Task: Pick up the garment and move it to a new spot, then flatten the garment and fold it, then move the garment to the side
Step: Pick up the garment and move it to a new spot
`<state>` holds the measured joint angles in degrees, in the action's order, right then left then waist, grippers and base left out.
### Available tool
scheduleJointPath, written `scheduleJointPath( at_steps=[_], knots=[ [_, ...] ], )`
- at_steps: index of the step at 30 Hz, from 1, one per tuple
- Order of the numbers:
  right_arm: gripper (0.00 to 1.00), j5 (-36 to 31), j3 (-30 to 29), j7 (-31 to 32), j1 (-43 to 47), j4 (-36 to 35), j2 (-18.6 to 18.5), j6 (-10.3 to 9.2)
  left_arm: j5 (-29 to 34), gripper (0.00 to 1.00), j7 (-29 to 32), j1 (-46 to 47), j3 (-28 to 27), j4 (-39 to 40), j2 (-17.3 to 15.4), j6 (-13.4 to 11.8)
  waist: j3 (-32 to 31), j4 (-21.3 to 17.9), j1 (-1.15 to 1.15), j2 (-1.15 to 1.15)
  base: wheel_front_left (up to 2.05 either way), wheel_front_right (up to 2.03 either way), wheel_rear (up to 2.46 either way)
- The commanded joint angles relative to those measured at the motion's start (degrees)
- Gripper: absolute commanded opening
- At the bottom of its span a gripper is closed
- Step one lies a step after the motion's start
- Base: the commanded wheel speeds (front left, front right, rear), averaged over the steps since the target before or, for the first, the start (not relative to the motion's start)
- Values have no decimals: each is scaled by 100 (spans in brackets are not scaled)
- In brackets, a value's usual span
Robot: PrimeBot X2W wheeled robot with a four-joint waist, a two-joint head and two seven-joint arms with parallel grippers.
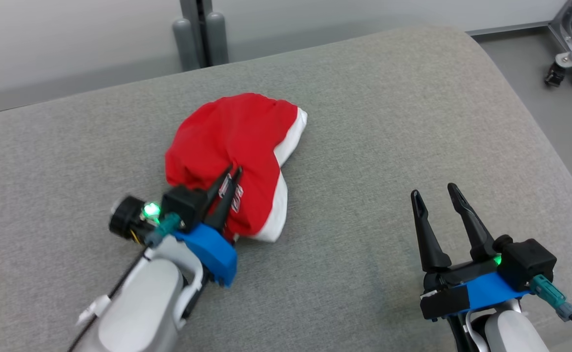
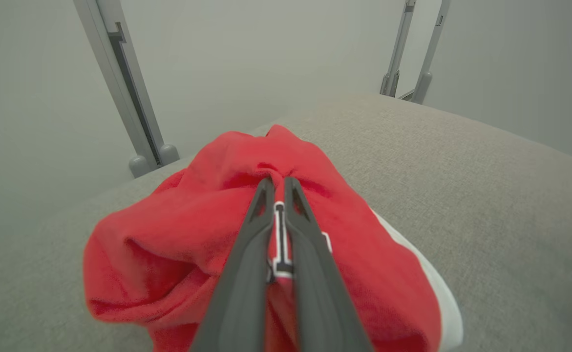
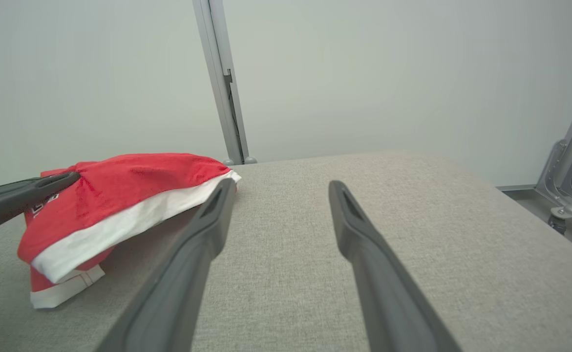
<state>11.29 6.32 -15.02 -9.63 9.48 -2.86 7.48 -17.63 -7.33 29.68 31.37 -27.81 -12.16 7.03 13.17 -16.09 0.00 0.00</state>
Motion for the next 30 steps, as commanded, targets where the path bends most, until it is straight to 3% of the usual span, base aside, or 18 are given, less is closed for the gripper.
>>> scheduleJointPath(
  at_steps=[1, 2, 3, 12, 20, 30],
  knots=[
    [100, -55, -17, -22, 50, 29, -5, 3, -31, 16, -120, -187, 32, -77, 66, -63, -18, 67, 0, 0, 0, 0, 0],
    [100, -68, -21, -22, 55, 37, -5, 3, 5, 47, -174, -244, 78, -113, 77, -70, -31, 109, 0, 0, 0, 0, 0],
    [100, -71, -10, -22, 50, 48, -4, 3, 15, 100, -226, -294, 112, -145, 98, -87, -43, 140, 0, 0, 0, 0, 0],
    [100, -81, -63, -22, 173, 141, -6, 3, -67, 100, -746, -502, -183, 100, 204, -411, -281, 482, 0, 0, 0, 0, 0],
    [100, -128, -168, -22, 326, 185, -8, 3, 38, 100, -790, -1126, -1146, 1197, -12, -824, -502, 847, 0, 0, 0, 0, 0],
    [100, -209, -423, -22, 464, 262, -9, 3, 366, 100, -793, -2077, -2120, 2003, 164, -925, -705, 1304, 0, 0, 0, 0, 0]
  ],
)
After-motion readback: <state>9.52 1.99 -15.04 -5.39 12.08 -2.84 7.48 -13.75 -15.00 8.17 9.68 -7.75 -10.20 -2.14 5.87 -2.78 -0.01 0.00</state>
